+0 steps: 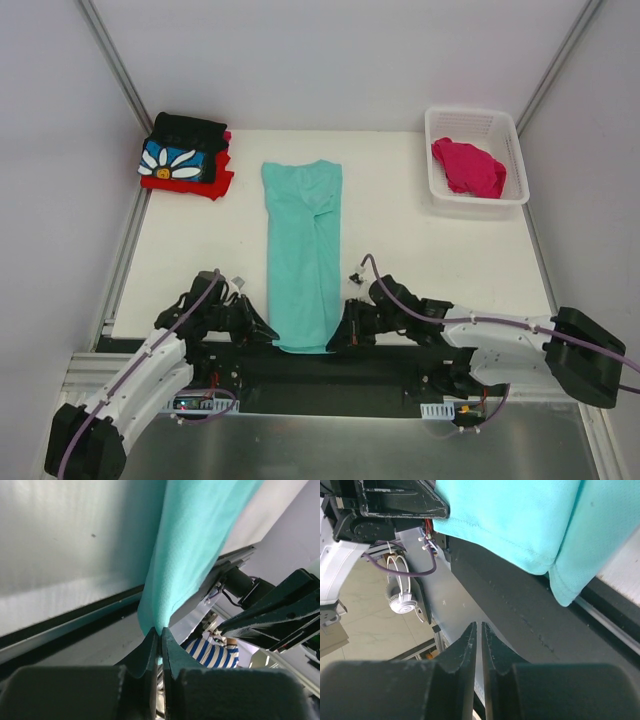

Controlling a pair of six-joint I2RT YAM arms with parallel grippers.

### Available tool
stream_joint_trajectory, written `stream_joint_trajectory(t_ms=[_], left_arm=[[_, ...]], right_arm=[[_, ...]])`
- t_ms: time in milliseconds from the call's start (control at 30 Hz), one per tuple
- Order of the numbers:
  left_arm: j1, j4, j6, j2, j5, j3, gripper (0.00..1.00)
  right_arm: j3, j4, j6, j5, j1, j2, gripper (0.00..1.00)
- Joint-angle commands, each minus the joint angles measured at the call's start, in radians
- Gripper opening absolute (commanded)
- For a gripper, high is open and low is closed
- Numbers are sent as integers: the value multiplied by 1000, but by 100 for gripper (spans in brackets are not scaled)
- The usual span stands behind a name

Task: Fold and stack the t-shirts

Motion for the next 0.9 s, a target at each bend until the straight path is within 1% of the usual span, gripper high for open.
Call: stream_joint_trajectory(t_ms=[0, 100, 167, 200, 233, 267, 300, 367, 433, 633, 867], left_arm=[[-24, -161, -78, -70, -13, 64, 0], [-25, -172, -77, -77, -27, 66, 0], [-25, -169, -69, -61, -37, 66, 0], [-25, -169, -57, -40, -48, 72, 0], [-25, -169, -49, -31, -53, 77, 0], [-25, -169, -44, -21, -54, 81, 0], [-25, -167, -41, -8, -56, 86, 0], [-25, -164, -37, -1, -56, 93, 0], [-25, -162, -37, 2, -59, 97, 0], [-25, -153, -38, 15, -56, 95, 0], [-25, -149, -47, 6, -56, 89, 0]], right_arm=[[-4, -132, 13, 63, 24, -105, 11], [2, -192, 1, 83, 21, -152, 12], [11, -224, -18, 94, 24, -157, 15], [13, -256, -19, 105, 22, -156, 28], [4, -266, -13, 116, 22, -152, 44], [-15, -267, 3, 135, 21, -151, 53], [-80, -237, 31, 133, 19, -146, 57], [-147, -92, 106, 123, 11, -136, 64], [-165, -86, 103, 128, 13, -110, 64], [-113, -94, 60, 149, 16, -64, 65], [-86, 21, 62, 137, 17, 50, 61]])
